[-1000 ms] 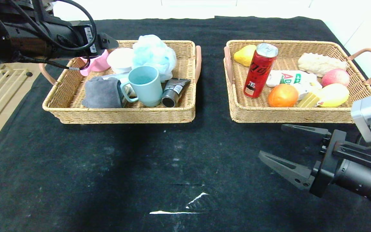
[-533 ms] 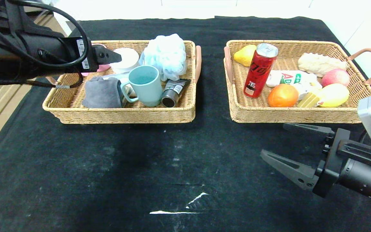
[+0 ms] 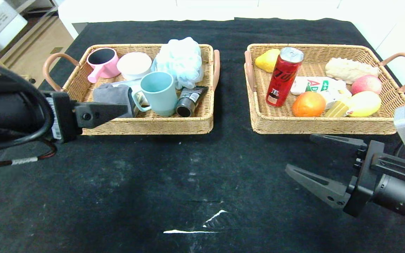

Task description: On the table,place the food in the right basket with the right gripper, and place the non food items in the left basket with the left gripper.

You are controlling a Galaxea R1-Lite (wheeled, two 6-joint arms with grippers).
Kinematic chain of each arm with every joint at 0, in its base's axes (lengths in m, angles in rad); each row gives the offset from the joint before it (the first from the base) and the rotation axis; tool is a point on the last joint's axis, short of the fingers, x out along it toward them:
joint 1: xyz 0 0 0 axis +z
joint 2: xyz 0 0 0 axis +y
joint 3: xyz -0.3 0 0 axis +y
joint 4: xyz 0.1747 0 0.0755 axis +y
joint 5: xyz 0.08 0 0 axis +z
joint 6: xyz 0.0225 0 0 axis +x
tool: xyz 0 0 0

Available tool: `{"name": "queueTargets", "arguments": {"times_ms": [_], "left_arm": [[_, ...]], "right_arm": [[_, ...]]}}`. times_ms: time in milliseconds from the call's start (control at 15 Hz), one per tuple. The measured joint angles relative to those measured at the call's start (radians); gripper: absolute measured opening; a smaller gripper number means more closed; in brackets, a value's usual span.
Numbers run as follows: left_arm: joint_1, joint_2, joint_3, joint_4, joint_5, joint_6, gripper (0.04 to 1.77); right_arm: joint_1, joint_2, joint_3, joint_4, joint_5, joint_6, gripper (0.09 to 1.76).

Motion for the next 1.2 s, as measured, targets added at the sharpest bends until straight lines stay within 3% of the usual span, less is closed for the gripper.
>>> {"name": "queueTargets", "arguments": {"times_ms": [333, 533, 733, 1000, 1200], "left_arm": [[-0.011, -0.211, 0.167, 0.005, 0.022, 0.01, 1.7], [0.014, -0.35, 0.24, 0.06, 0.026, 0.086, 1.7], [0.078, -0.459, 0.257, 0.103, 0.02, 0.117, 1.71], [0.219, -0.578, 0.218, 0.181, -0.014, 0.187, 1.71], [0.312, -0.668, 0.151, 0.315, -0.089, 0.234, 1.71]], "right_arm": [[-0.029, -0.057, -0.022, 0.019, -0.039, -0.01, 1.71], [-0.077, -0.093, -0.022, 0.09, -0.04, -0.009, 1.71], [-0.12, -0.19, -0.031, 0.289, -0.062, -0.008, 1.71], [-0.154, -0.399, -0.053, 0.591, -0.157, -0.008, 1.71], [-0.177, -0.605, -0.118, 0.951, -0.225, 0.001, 1.71]]}}
